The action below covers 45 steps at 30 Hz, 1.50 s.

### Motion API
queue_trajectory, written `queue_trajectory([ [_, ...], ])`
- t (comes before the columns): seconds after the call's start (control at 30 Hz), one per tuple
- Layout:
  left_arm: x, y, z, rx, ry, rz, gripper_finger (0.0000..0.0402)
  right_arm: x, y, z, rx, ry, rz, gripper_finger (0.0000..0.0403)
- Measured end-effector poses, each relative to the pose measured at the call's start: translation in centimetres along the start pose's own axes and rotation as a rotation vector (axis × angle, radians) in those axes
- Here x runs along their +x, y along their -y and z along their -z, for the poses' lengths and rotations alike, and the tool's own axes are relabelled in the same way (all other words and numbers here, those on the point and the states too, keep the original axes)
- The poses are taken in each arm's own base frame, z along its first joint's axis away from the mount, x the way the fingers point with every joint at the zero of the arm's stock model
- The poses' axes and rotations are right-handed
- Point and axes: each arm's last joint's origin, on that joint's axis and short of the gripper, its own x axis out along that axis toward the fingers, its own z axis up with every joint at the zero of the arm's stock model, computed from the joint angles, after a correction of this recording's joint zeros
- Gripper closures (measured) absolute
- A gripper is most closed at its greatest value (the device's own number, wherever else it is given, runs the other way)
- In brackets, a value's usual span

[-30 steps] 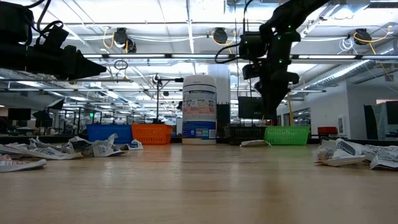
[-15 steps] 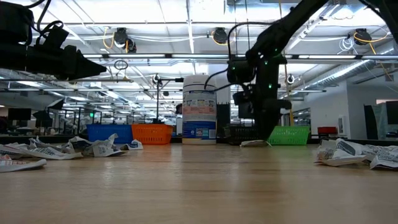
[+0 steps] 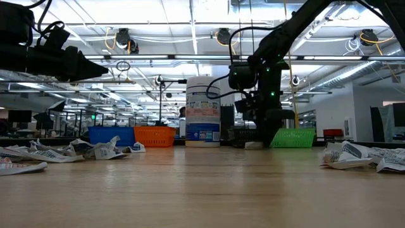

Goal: Pick & Place First Aid Supplies
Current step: Put the bandage into the green bin

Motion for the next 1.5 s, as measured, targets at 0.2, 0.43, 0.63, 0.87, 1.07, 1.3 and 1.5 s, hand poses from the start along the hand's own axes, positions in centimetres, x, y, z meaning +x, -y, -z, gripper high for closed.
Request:
queue_trajectory([
  [0.2, 0.0, 0.0, 0.0, 0.000, 0.000, 0.000, 0.0092, -0.3, -0.4, 0.6, 0.035, -0.056, -0.037, 0.0398],
  [0.43, 0.0, 0.0, 0.0, 0.000, 0.000, 0.000, 0.0092, -3.8, -1.1, 2.0, 0.132, -0.086, -0.049, 0.0401],
  [0.63, 0.0, 0.0, 0.0, 0.000, 0.000, 0.000, 0.0092, -7.1, -2.0, 3.7, 0.235, -0.075, -0.032, 0.0402],
  [0.87, 0.0, 0.0, 0.0, 0.000, 0.000, 0.000, 0.0092, -8.3, -3.5, 6.1, 0.255, -0.076, 0.036, 0.0402],
  [1.07, 0.0, 0.0, 0.0, 0.000, 0.000, 0.000, 0.0092, -8.3, -2.7, 7.2, 0.202, -0.148, 0.220, 0.0402],
  [1.3, 0.0, 0.0, 0.0, 0.000, 0.000, 0.000, 0.0092, -7.7, 1.1, 7.8, 0.166, -0.107, 0.348, 0.0403],
  [1.5, 0.0, 0.0, 0.0, 0.000, 0.000, 0.000, 0.0092, -6.6, 4.6, 8.6, 0.164, -0.066, 0.435, 0.0403],
])
